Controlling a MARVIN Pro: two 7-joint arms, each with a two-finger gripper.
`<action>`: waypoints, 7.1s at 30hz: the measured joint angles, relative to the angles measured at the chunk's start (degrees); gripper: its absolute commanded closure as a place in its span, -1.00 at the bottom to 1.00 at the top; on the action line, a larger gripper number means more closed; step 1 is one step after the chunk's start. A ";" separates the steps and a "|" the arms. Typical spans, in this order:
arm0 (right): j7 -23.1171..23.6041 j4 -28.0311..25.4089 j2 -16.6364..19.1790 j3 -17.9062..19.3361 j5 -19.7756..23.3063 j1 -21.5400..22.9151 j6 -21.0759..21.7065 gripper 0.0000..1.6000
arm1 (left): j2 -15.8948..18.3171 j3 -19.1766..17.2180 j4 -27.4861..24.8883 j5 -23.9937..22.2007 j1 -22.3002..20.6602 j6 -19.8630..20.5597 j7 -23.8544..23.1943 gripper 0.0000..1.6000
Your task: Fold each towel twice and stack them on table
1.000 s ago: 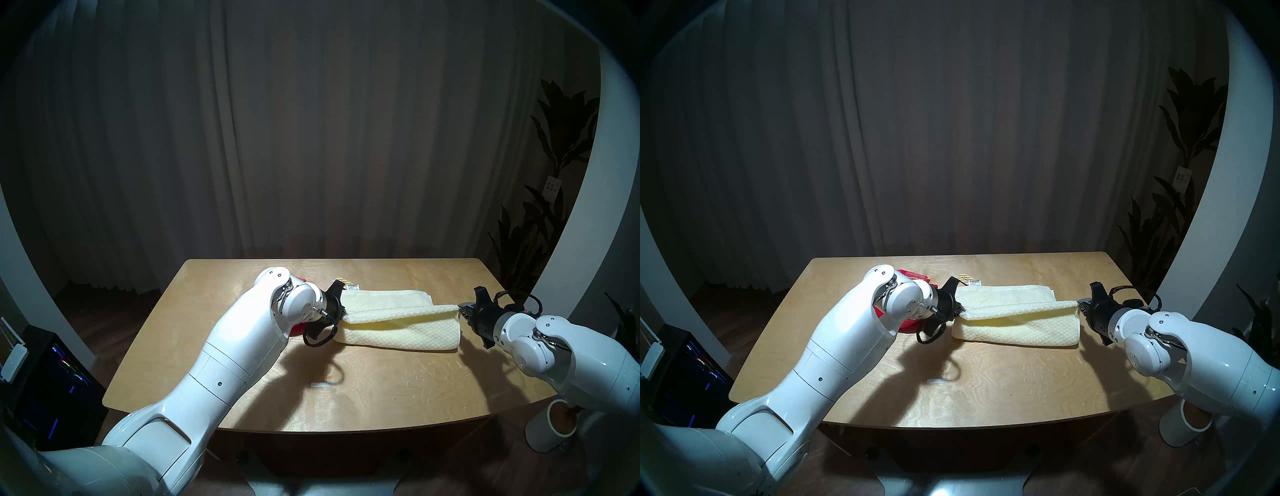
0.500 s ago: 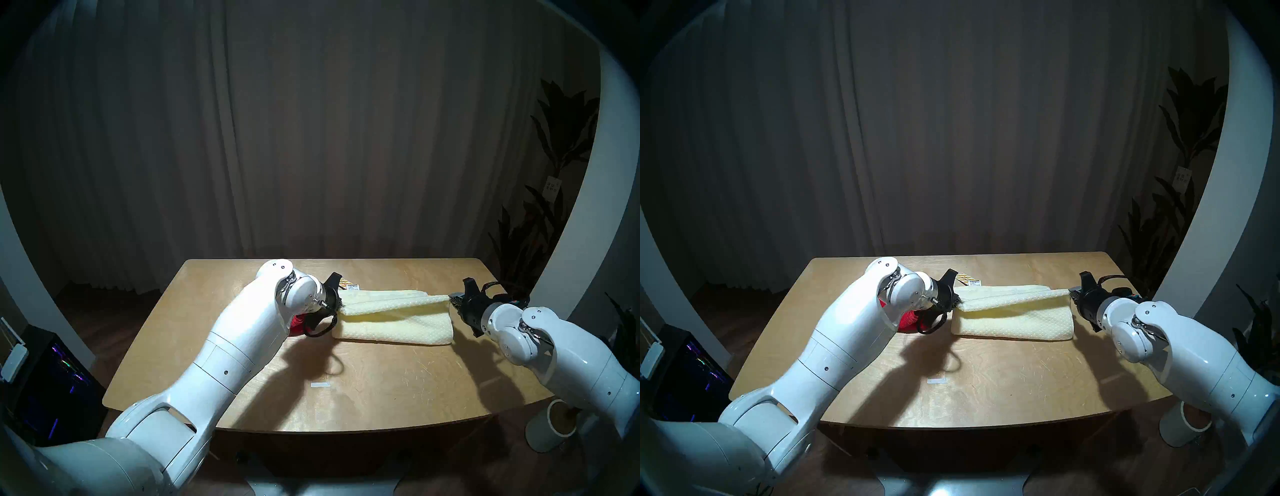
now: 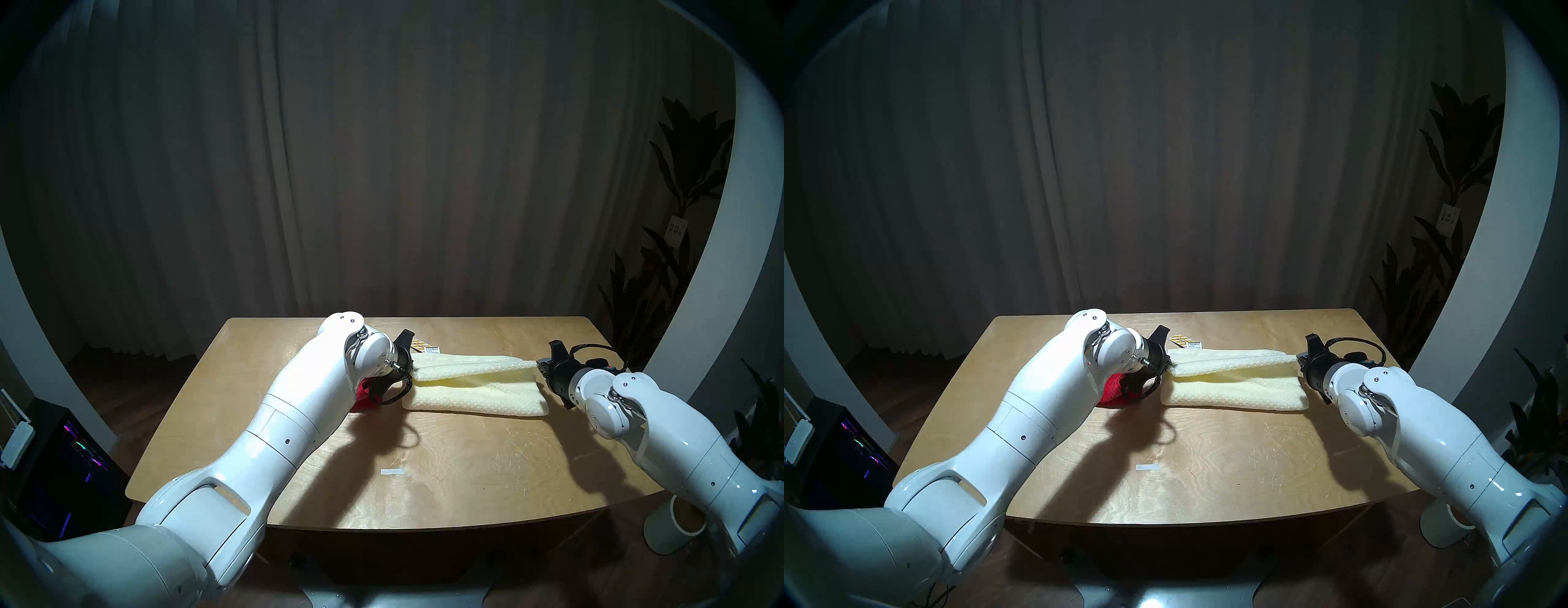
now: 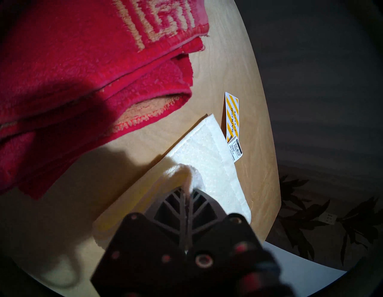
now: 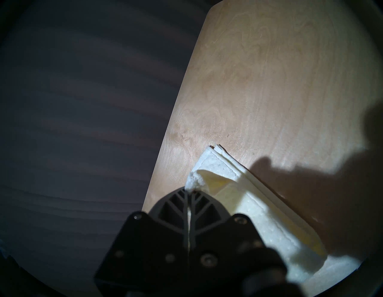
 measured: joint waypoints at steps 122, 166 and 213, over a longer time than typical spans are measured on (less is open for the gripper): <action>4.84 -14.03 6.33 6.21 -7.22 -13.40 7.42 -1.00 | 20.43 -11.41 -17.62 14.30 14.46 -2.24 -17.47 -1.00; 9.27 -17.11 7.01 18.54 7.92 -35.29 -8.93 -1.00 | 23.65 -15.60 -27.42 15.92 25.00 -8.56 -20.46 -1.00; 24.87 -21.94 -3.39 23.19 12.81 -42.60 -13.31 -1.00 | 23.41 -22.61 -41.60 25.10 44.71 -29.16 -33.37 -1.00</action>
